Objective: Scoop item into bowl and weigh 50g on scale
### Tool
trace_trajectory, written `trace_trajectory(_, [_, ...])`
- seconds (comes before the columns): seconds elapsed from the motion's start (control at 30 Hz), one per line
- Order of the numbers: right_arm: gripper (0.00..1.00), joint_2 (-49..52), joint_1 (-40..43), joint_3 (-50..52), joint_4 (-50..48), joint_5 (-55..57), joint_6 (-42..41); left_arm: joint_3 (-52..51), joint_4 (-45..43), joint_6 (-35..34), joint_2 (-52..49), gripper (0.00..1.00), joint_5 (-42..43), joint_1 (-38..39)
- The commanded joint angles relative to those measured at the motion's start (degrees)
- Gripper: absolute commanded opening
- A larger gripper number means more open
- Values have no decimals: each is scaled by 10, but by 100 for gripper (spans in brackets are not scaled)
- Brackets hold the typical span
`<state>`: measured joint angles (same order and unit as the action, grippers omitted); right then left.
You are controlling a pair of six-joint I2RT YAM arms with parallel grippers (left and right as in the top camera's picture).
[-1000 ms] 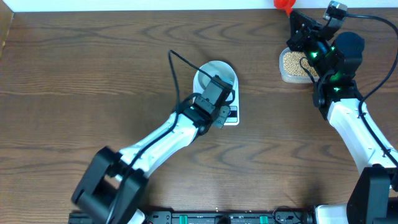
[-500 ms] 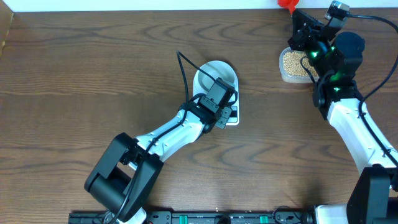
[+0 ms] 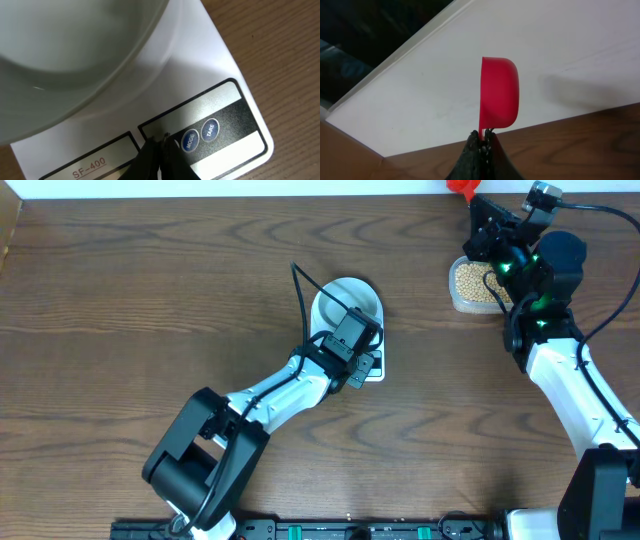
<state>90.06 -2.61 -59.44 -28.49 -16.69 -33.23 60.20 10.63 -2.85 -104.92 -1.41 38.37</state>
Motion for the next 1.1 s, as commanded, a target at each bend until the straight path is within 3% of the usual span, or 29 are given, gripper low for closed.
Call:
trace_trajectory(0.0, [1,3,-4,-16,-2,0,10,12,-1,12,-9,7,8,2])
trace_trajectory(1.07, [1,3,-5,-16,11,-22,10,-2,8,14,-51,7,25,5])
